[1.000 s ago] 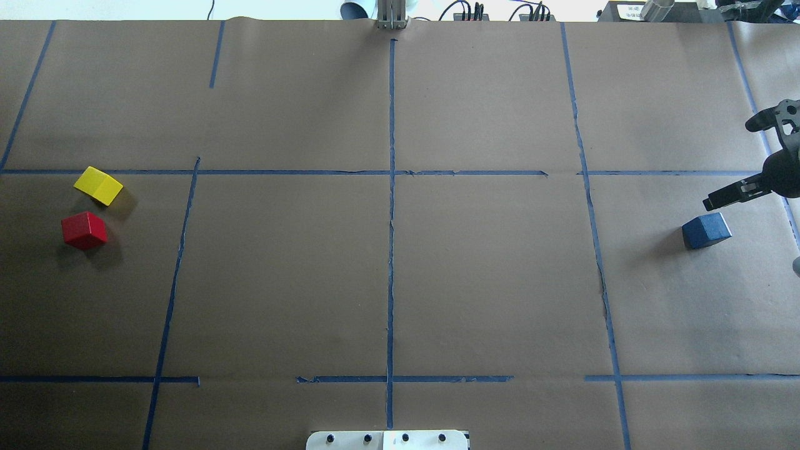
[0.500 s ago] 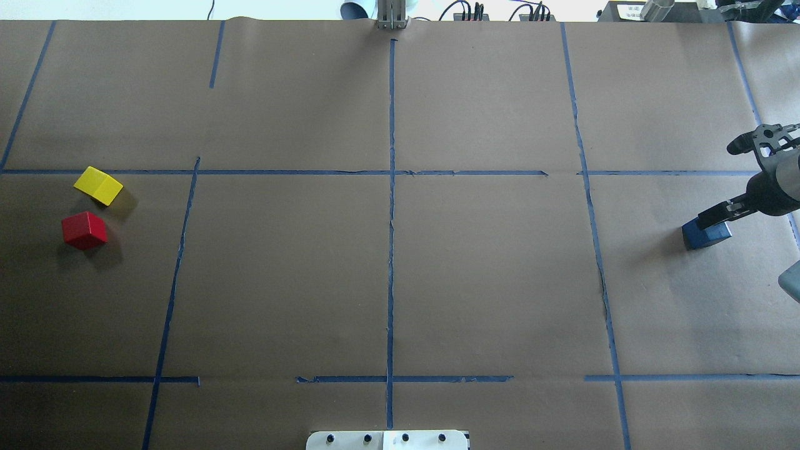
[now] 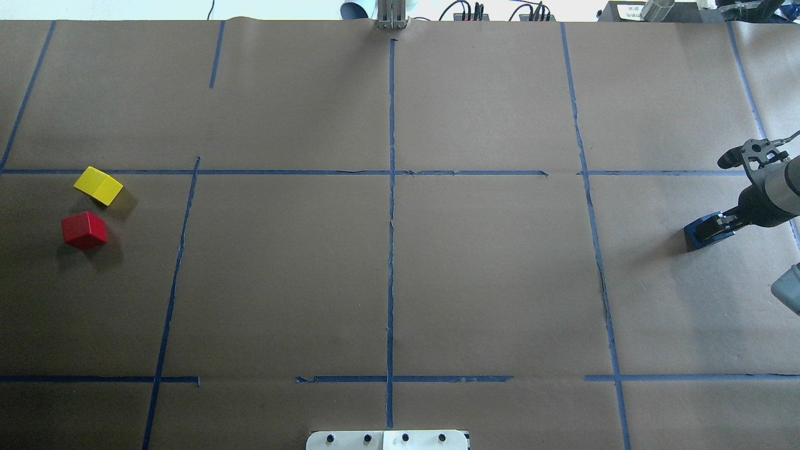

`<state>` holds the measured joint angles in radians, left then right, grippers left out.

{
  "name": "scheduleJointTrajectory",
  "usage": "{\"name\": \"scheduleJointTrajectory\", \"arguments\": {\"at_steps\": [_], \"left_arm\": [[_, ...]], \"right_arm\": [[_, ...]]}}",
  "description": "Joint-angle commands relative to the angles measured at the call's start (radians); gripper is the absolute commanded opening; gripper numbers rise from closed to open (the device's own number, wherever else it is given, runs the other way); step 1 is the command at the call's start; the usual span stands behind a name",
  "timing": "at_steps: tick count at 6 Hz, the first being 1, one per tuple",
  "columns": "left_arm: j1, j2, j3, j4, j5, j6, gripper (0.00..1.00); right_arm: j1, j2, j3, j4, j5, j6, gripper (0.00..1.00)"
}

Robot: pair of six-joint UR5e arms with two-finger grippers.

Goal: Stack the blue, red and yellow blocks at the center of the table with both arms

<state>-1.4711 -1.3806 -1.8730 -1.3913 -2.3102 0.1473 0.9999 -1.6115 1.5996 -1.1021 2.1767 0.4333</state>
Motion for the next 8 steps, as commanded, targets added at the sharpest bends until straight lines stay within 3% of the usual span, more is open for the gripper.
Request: {"name": "scheduleJointTrajectory", "arguments": {"at_steps": [1,3,4,5,7,8], "left_arm": [[0.0,0.0,0.0,0.0,0.0,0.0,1.0],[0.0,0.0,-0.002,-0.003,0.0,0.0,1.0],[0.0,0.0,-0.002,-0.005,0.0,0.0,1.0],[0.0,-0.002,-0.002,-0.005,0.0,0.0,1.0],[0.002,-0.002,-0.002,-0.005,0.0,0.0,1.0],[0.002,-0.002,-0.002,-0.005,0.0,0.0,1.0]], "right_arm": [[-0.003,0.019,0.013,0.001,0.006,0.049,0.0],[-0.067,0.16,0.092,-0.033,0.005,0.311,0.0],[-0.149,0.302,0.089,-0.091,-0.009,0.467,0.0],[-0.244,0.449,0.085,-0.207,-0.096,0.593,0.0],[-0.392,0.742,-0.011,-0.404,-0.233,0.816,0.0],[-0.456,0.878,-0.136,-0.406,-0.303,0.913,0.0]]}}
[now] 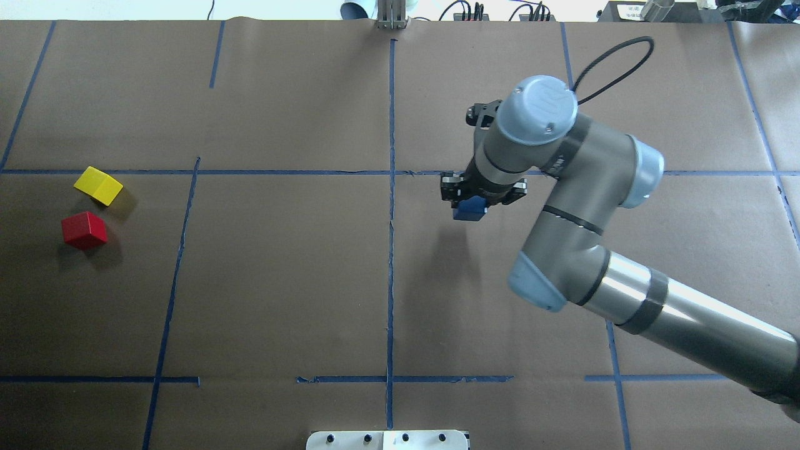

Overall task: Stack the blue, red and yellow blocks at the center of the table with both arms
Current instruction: 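Reach the right gripper down and grasp the blue block, then carry the blue block with the right gripper to the table center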

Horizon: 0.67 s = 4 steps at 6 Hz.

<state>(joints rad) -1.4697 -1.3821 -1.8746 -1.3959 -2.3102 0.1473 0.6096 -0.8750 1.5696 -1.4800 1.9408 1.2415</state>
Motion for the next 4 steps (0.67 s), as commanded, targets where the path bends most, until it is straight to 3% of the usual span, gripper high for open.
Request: {"name": "scheduleJointTrajectory", "arguments": {"at_steps": [1,2,3,4], "left_arm": [[-0.001,0.0,0.0,0.0,0.0,0.0,1.0],[-0.001,0.0,0.0,0.0,0.0,0.0,1.0],[-0.001,0.0,0.0,0.0,0.0,0.0,1.0],[0.0,0.0,-0.004,0.002,0.0,0.0,1.0]], "right_arm": [[-0.106,0.209,-0.19,-0.028,-0.103,0.124,0.0],[-0.128,0.224,-0.229,-0.022,-0.133,0.134,0.02],[-0.128,0.226,-0.232,-0.02,-0.134,0.136,0.22],[-0.128,0.223,-0.243,-0.02,-0.138,0.13,0.99]]}}
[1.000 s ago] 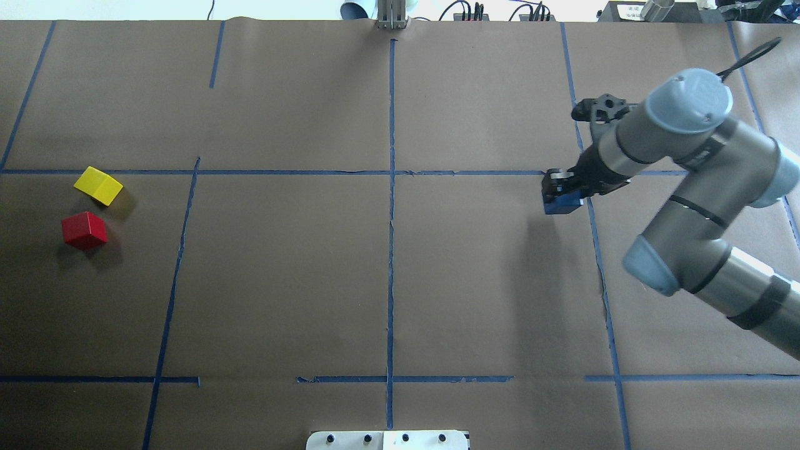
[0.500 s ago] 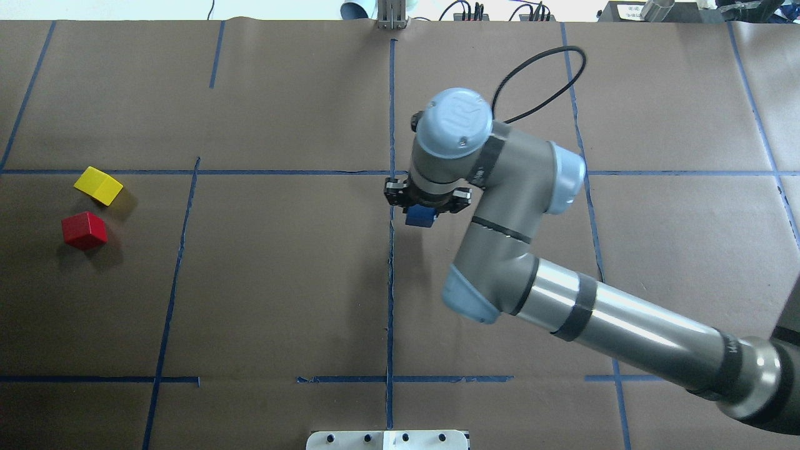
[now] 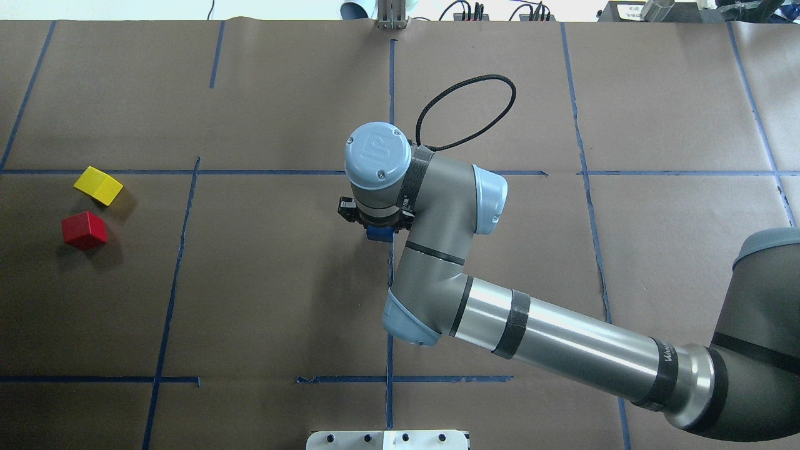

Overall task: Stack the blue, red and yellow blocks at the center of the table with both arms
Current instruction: 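Carry the blue block with the right gripper to the table center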

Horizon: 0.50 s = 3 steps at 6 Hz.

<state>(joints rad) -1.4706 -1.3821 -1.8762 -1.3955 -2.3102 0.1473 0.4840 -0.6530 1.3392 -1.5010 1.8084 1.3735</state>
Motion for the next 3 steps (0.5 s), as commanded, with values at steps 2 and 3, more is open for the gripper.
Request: {"name": "scheduleJointTrajectory", "arguments": {"at_steps": [2,3], "left_arm": [[0.001,0.0,-0.004,0.0,0.0,0.0,1.0],[0.001,-0.002,-0.004,-0.002,0.002,0.0,1.0]], "right_arm": [[-0.001,-0.005,-0.012,0.002,-0.004,-0.042,1.0],[0.03,-0.002,0.001,-0.001,0.012,-0.056,1.0]]}}
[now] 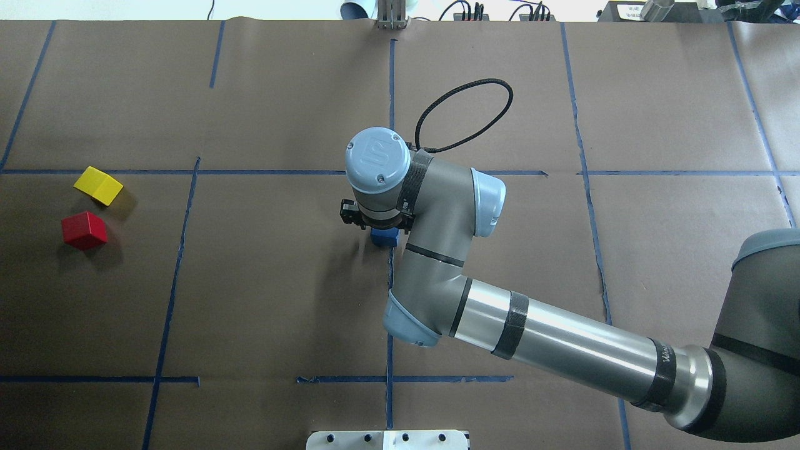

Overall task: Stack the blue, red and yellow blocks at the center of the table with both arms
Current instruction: 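Carry the blue block with the right gripper to the table center, then release the blue block and withdraw the right arm away from it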

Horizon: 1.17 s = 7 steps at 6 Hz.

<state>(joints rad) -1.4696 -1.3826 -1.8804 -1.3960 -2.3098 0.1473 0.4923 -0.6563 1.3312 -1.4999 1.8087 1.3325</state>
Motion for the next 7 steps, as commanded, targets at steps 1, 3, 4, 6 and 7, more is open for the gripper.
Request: {"name": "scheduleJointTrajectory", "arguments": {"at_steps": [1,3,4,6,7], "left_arm": [[0.0,-0.003,0.0,-0.001,0.003,0.002,1.0],[0.005,-0.006,-0.005,0.0,0.01,0.0,1.0],[0.005,-0.019,-0.012,-0.017,0.001,-0.005,1.0],[0.005,-0.106,-0.002,-0.024,0.007,-0.002,1.0],[0.006,-0.146,0.016,-0.029,0.001,0.0,1.0]], "right_arm": [[0.06,0.001,0.031,-0.003,0.044,-0.047,1.0],[0.283,-0.088,0.083,-0.009,0.249,-0.262,1.0],[0.38,-0.191,0.112,-0.008,0.291,-0.447,1.0],[0.642,-0.425,0.195,-0.008,0.47,-0.89,1.0],[0.742,-0.56,0.241,-0.008,0.509,-1.1,1.0]]}}
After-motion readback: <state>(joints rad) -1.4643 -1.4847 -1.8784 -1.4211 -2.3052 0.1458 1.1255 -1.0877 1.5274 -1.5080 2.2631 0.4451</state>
